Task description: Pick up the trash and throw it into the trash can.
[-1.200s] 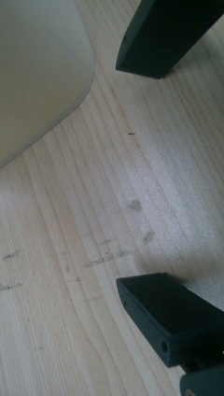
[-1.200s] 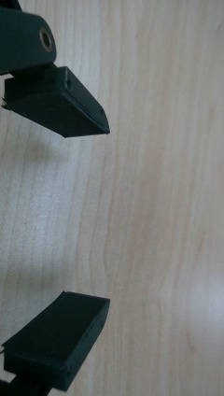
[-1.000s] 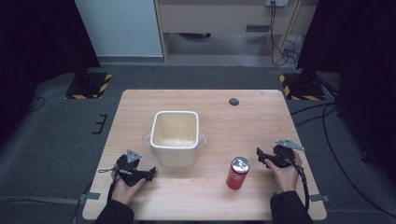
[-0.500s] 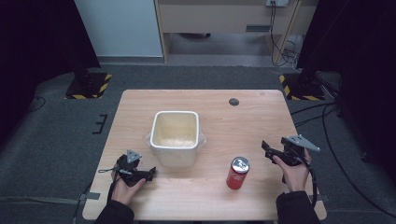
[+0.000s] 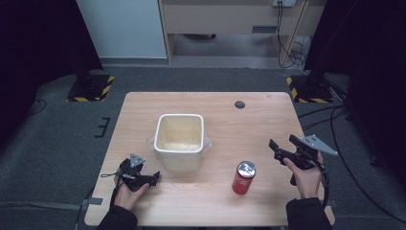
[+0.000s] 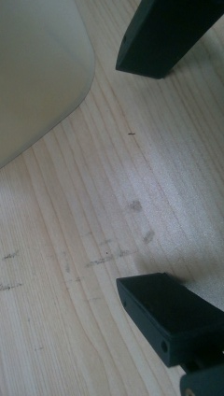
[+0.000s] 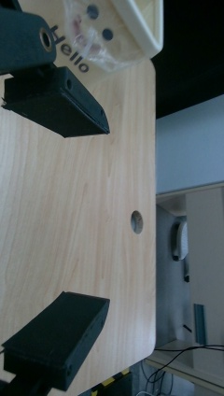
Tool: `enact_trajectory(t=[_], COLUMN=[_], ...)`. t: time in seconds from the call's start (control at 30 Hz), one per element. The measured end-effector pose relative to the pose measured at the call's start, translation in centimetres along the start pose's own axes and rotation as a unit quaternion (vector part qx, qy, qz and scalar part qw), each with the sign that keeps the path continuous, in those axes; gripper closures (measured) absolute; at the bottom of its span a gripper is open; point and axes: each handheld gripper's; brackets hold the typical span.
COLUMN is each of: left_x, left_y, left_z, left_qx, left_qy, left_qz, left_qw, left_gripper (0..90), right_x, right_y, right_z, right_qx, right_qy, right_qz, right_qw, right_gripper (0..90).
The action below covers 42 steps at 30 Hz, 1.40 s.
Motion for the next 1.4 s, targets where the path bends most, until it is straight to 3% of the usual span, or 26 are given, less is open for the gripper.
enact_trajectory(t=[0.5,0.77,1.0,1.2,1.4], left_x=[0.0,0.0,0.0,0.0,0.0], left_y=[0.0,0.0,0.0,0.0,0.0], left_z=[0.0,0.0,0.0,0.0,0.0], left_qx=[0.0,0.0,0.0,0.0,0.0], left_qy=[0.0,0.0,0.0,0.0,0.0], left_qz=[0.0,0.0,0.0,0.0,0.0], left_qw=[1.0,1.0,1.0,1.0,1.0], left_gripper=[0.0,0.0,0.0,0.0,0.0], right_x=[-1.3,-2.1,-2.6,-2.8,-2.5], right_y=[-1.8,-3.4,-5.7,-7.0,-8.0], right_z=[-2.1,-3.1,-3.8,-3.7,-2.7], right_qx=[-0.005,-0.016,-0.025,-0.027,-0.033], right_qy=[0.034,0.048,0.055,0.052,0.033], right_qz=[-0.038,-0.065,-0.098,-0.117,-0.134], right_qw=[0.9987,0.9966,0.9933,0.9914,0.9899], right_gripper=[13.5,13.2,12.8,12.6,12.7])
Point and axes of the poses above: each handheld gripper's, and its own axes: x roughly forward along the jaws, z roughly out of its underside, y roughly to its right, and after that the axes turned 8 degrees about y, right-handed
